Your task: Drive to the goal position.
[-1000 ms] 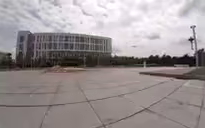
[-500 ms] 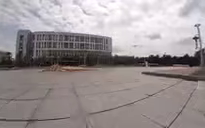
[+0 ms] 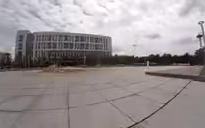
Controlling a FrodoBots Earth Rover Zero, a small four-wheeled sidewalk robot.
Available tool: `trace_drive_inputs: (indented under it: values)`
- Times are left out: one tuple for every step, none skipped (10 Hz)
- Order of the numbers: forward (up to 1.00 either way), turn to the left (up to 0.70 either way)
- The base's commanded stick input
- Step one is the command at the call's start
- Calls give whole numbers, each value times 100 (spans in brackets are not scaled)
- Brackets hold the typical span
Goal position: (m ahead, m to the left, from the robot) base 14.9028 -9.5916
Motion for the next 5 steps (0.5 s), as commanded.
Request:
trace_drive_inputs:
  values:
    - [100,3]
    - [100,2]
    - [100,2]
    - [100,0]
    - [100,1]
